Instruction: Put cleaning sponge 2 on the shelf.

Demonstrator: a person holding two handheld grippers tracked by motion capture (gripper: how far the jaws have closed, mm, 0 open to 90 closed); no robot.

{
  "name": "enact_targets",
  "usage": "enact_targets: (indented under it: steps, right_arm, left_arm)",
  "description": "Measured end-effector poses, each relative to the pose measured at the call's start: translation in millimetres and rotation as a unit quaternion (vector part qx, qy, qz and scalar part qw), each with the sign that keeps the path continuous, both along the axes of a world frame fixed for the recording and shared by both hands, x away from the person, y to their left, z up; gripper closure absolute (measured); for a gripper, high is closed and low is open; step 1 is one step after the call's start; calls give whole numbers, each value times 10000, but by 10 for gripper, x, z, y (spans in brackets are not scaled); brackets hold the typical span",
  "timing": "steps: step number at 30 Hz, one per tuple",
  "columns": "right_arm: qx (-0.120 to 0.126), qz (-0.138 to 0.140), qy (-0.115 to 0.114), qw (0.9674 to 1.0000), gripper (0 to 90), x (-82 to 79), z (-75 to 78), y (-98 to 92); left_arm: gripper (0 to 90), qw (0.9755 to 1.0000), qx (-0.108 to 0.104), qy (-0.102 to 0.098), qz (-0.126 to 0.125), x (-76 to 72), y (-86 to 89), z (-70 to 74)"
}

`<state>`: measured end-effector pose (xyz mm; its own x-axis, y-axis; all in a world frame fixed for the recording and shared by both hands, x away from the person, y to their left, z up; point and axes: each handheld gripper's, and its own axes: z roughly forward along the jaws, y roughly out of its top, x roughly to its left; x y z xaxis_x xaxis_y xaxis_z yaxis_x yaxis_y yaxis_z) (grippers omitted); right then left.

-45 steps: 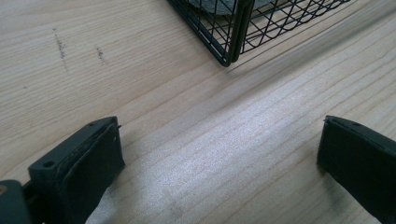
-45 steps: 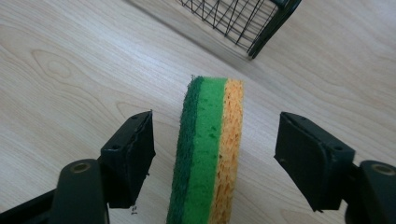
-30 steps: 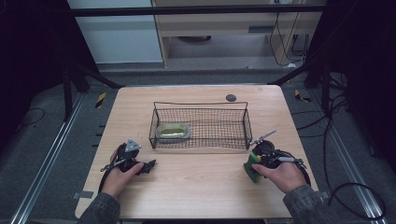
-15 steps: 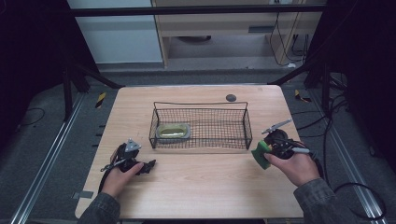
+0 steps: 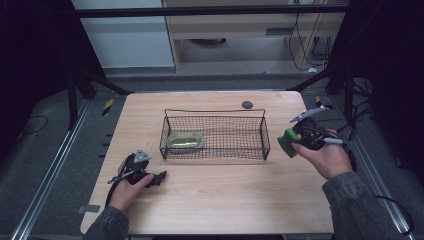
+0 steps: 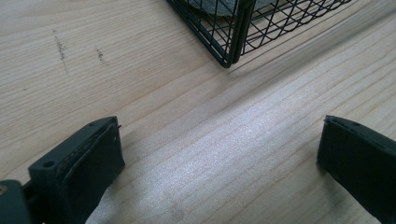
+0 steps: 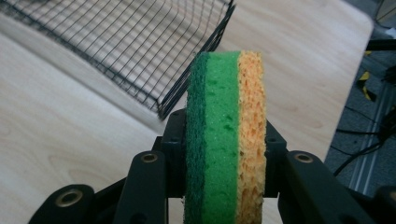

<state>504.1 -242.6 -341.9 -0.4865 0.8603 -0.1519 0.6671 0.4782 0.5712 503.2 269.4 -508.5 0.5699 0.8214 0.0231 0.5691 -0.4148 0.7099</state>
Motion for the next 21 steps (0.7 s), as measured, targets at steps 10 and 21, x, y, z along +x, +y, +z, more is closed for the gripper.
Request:
enact_targets:
  steps: [10, 21]
  right_arm:
    - [-117, 71, -353, 9993, 646, 230, 320, 64]
    - [-211, 336, -595, 9974, 646, 400, 574, 318]
  left_arm:
    - [0, 10000, -3, 4, -23, 0, 4, 0]
    - [0, 10000, -25, -6, -14, 1, 1, -2]
